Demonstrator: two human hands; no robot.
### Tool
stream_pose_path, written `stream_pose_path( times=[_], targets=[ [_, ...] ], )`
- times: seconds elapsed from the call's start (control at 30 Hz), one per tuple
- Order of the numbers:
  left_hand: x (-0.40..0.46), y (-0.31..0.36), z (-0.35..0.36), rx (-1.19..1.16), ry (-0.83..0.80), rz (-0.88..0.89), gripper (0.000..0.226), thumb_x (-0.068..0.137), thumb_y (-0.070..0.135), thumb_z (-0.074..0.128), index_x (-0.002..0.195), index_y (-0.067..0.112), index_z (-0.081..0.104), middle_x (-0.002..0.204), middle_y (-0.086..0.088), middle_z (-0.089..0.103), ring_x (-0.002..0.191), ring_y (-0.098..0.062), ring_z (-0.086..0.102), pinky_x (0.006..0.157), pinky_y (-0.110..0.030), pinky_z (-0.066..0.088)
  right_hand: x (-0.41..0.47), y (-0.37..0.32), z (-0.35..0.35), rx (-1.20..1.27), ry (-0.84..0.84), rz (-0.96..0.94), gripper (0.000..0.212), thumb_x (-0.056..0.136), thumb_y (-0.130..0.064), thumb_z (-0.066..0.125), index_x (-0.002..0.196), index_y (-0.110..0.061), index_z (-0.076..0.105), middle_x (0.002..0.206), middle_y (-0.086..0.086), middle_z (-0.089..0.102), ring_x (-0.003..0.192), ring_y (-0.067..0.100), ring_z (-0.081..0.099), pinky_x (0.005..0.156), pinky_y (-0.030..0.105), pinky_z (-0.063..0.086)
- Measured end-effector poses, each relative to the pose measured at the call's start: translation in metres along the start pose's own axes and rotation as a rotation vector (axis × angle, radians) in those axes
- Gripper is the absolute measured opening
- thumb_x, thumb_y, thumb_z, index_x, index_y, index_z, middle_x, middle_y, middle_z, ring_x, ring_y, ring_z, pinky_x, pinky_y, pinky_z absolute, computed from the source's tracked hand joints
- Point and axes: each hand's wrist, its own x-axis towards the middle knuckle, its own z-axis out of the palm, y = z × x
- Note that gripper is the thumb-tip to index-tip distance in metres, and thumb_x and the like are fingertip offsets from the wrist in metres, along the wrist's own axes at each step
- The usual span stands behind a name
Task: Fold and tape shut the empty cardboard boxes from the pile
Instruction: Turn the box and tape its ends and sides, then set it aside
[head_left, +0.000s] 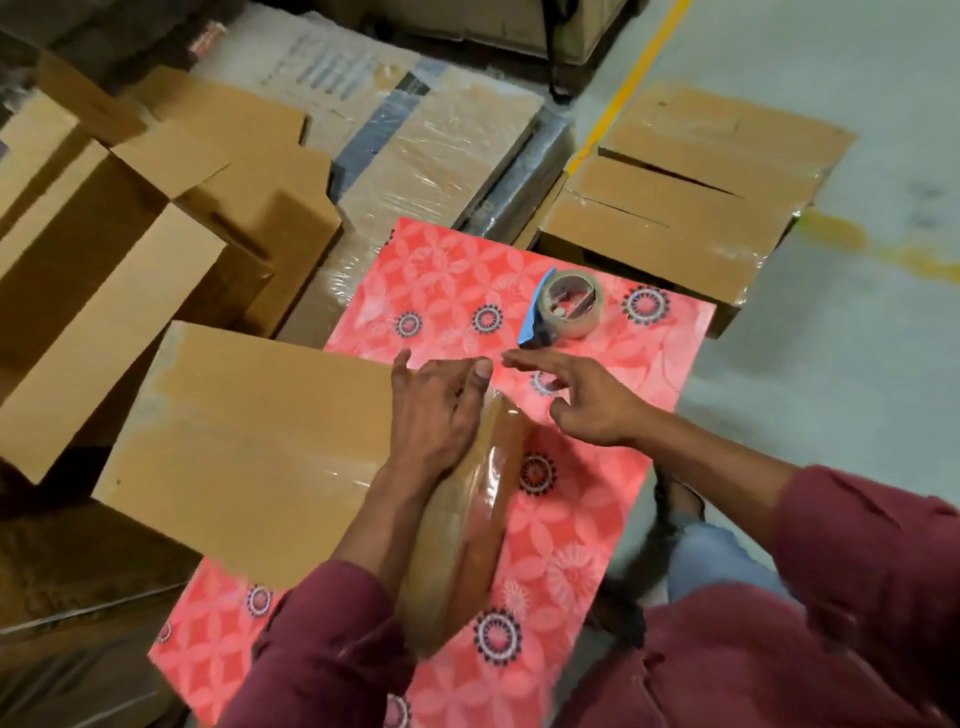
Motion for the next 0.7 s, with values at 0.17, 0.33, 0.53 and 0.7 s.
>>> stream_pose_path(
  times=[0.17, 0.33, 0.53, 0.7],
  targets=[
    [0.0, -0.001, 0.005, 0.052, -0.002, -0.004, 0.091, 0.099, 0.074, -0.001, 0.109, 0.025, 0.075, 0.093, 0.006, 0.077, 0.107, -0.017, 0.066, 0.123, -0.049, 0.014, -0.017, -0.004, 0.052, 0.288, 0.196, 0.051, 0.077, 0.073, -0.008, 0.045, 0.148, -0.021, 0.053, 0.139, -0.003, 0.065, 0.131, 0.004, 0.058, 0.108, 0.038, 0.051],
    [0.0, 0.001, 0.004, 0.059, 0.011, 0.003, 0.102, 0.094, 0.077, -0.01, 0.12, 0.026, 0.074, 0.097, 0.004, 0.078, 0.109, -0.02, 0.065, 0.123, -0.048, 0.014, -0.037, 0.0, 0.091, 0.143, 0.329, -0.053, 0.087, 0.068, 0.004, 0.044, 0.155, -0.005, 0.043, 0.159, 0.01, 0.044, 0.149, 0.018, 0.04, 0.122, 0.044, 0.035],
    [-0.002, 0.002, 0.004, 0.073, 0.018, 0.006, 0.098, 0.095, 0.077, -0.008, 0.124, 0.028, 0.072, 0.091, 0.003, 0.076, 0.107, -0.021, 0.064, 0.122, -0.05, 0.017, -0.049, -0.002, 0.117, -0.013, 0.355, -0.118, 0.097, 0.067, 0.005, 0.044, 0.161, -0.002, 0.024, 0.171, 0.013, 0.011, 0.159, 0.024, 0.014, 0.119, 0.051, 0.038],
    [-0.004, 0.003, 0.003, 0.054, 0.006, 0.004, 0.091, 0.098, 0.075, -0.002, 0.127, 0.029, 0.071, 0.085, 0.006, 0.072, 0.105, -0.02, 0.063, 0.123, -0.052, 0.017, -0.058, 0.005, 0.104, -0.046, 0.326, -0.179, 0.096, 0.068, 0.009, 0.042, 0.161, -0.015, 0.034, 0.172, 0.012, 0.012, 0.158, 0.024, 0.019, 0.113, 0.043, 0.046]
  ],
)
